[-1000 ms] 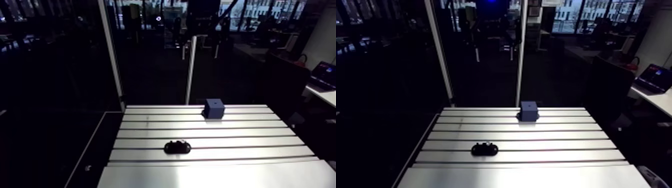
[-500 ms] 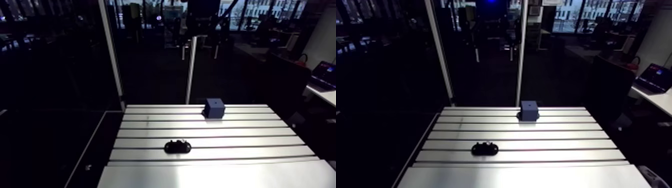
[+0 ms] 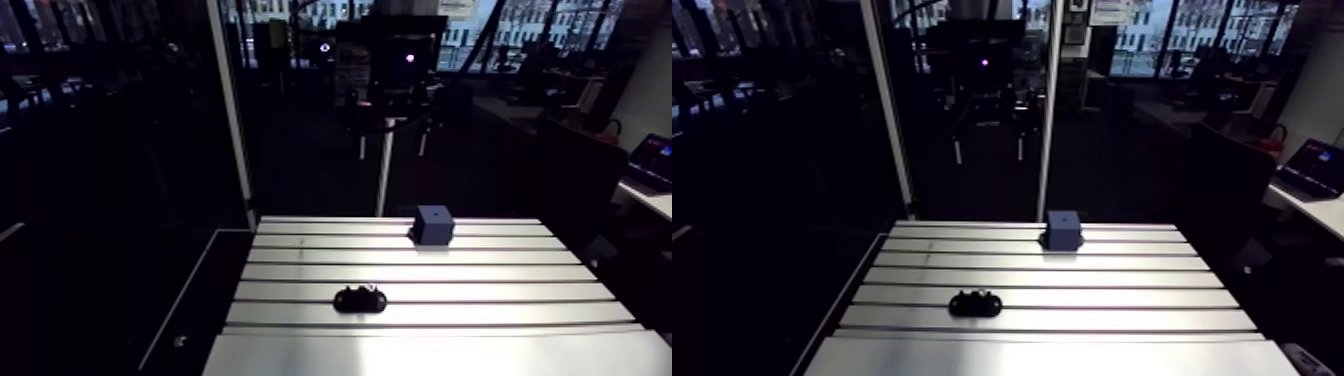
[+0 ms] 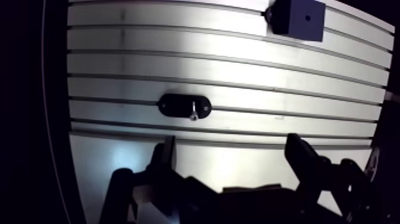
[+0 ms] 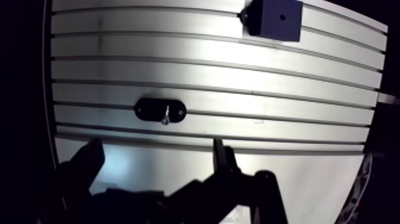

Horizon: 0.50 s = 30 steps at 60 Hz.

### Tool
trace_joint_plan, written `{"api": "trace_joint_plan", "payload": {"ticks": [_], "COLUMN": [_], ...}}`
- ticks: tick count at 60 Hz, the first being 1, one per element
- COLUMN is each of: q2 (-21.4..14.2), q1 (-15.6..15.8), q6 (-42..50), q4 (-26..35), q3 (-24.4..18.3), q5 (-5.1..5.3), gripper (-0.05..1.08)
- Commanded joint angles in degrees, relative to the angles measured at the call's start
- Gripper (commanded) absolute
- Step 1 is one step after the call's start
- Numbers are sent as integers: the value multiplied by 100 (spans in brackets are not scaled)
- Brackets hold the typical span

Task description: Pick up the M10 bolt and insert it into the hole until fully seated.

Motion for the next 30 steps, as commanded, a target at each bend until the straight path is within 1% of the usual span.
{"api": "trace_joint_plan", "payload": {"ticks": [1,2,3,4,5,7,12,16,30], "q2": [-76,-76,-76,-76,-76,-76,-76,-68,12], "q1": [37,37,37,37,14,3,-15,-24,-25], "q6": [-1,-1,-1,-1,7,8,8,17,34], "q4": [-955,-955,-1028,-1028,-1091,-1145,-1267,-1477,-1920], "q3": [762,762,842,842,922,986,1118,1287,1589], "q5": [179,179,216,216,252,265,267,267,267], "gripper": [1,1,1,1,1,1,1,1,1]}}
